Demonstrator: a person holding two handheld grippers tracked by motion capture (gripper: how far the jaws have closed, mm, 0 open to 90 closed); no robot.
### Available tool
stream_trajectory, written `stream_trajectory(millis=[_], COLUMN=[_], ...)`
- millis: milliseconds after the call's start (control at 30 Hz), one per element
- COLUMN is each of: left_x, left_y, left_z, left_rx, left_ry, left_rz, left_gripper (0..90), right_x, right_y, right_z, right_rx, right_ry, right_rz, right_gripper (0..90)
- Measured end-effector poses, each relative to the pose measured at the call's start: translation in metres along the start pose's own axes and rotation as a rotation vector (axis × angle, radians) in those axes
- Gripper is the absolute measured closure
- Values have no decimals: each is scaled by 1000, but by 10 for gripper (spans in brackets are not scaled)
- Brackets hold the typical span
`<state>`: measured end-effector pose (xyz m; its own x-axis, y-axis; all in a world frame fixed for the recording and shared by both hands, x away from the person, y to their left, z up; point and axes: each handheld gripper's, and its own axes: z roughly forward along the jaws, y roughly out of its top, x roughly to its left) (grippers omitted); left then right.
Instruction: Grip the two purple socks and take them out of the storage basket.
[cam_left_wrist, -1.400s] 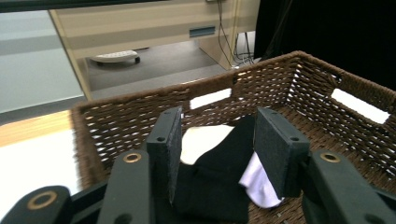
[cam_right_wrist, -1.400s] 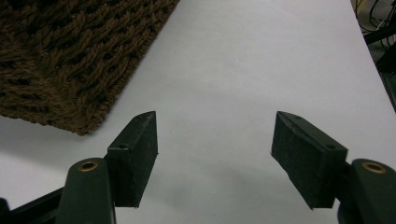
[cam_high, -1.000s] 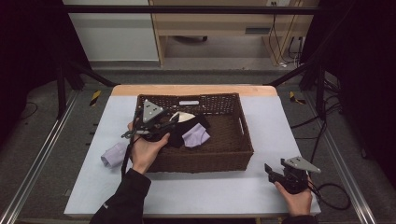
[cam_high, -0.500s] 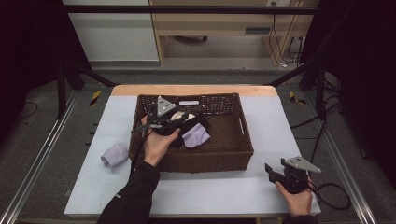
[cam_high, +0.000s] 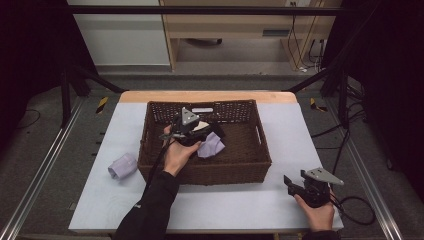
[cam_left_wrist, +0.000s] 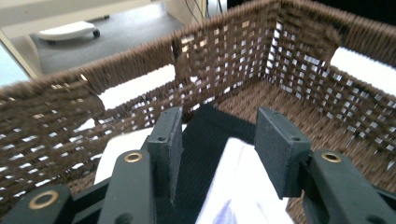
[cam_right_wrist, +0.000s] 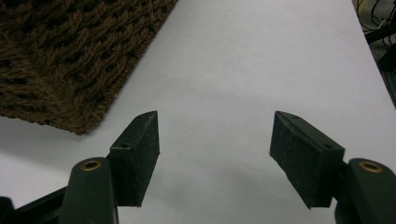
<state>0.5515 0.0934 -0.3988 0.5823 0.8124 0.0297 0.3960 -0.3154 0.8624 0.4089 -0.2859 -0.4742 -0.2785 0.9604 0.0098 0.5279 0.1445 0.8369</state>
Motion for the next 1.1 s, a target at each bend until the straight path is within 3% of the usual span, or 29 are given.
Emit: stream_trajectory(millis=[133,233,367,533,600,767,900,1100], left_x=[-1,1,4,3,3,2,3,2], left_y=[-2,-8,-11,-14,-17,-19,-21,-23], left_z=[5,12,17,22,26,30,32,33], left_rx=[32,100,138,173,215,243,268,321], left_ry=[-6,-19,-30,-33,-42,-57,-75,-104], left_rz=[11,1,8,38,49,68,99,85], left_gripper=[502,480,458,443,428,420,432,548], right_x=[0,0,1,1,1,1,1,2], right_y=[0,0,0,0,0,0,-1,-1], right_z=[0,1,1,1,1,1,1,1], right_rx=[1,2,4,7,8,7,8,9], right_ry=[0,0,0,0,2,4,2,4], right_rz=[2,-2,-3,-4,-4,-3,-6,-6], right_gripper=[330,331,330,330,330,330,330,330])
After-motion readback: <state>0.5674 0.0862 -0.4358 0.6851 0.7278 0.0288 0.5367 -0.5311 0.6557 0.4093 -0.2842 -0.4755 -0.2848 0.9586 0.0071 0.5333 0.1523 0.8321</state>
